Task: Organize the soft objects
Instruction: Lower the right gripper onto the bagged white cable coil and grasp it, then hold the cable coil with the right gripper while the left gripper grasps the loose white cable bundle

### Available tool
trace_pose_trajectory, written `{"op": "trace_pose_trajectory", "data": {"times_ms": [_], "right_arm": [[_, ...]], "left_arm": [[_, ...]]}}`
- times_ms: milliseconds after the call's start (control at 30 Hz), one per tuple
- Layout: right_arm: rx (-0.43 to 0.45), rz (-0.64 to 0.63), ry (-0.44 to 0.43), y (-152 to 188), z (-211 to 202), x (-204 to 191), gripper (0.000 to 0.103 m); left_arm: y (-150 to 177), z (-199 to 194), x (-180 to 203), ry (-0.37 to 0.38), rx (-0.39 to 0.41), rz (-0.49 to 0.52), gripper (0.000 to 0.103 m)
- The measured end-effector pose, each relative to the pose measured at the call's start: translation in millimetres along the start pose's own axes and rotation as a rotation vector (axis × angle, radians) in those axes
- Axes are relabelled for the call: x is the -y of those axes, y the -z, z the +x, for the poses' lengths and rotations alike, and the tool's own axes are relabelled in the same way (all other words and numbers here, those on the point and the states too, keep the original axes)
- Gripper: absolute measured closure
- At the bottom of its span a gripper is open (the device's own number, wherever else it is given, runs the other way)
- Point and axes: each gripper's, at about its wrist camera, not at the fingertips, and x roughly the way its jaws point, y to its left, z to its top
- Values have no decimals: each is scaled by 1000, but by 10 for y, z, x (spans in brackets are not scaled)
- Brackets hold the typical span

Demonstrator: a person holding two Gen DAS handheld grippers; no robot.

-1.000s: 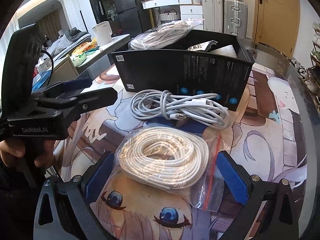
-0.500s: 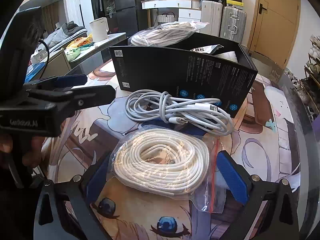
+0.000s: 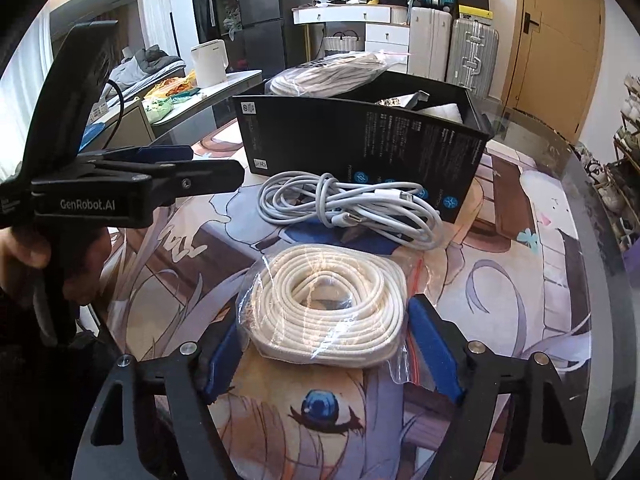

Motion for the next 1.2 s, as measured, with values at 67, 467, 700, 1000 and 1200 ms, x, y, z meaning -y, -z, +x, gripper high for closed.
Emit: {"op": "trace_pose_trajectory", "data": {"times_ms": [67, 467, 700, 1000, 1200], "right_arm": [[2, 13, 3, 3, -8, 42, 24], [-6, 116, -61, -31, -131, 268, 18], [-7, -27, -47, -38, -242, 330, 12], [-56, -32, 3, 34, -308, 673, 12], [-46, 130, 56, 266, -457, 997, 12]], "left_arm": [[3, -1, 10, -1, 1, 5, 0], [30, -33, 42, -4, 8, 15, 0], [31, -47, 31, 2, 8, 8, 0], [18, -43, -16, 7, 7, -12, 0], [11, -27, -4, 13, 3, -7, 0]]}}
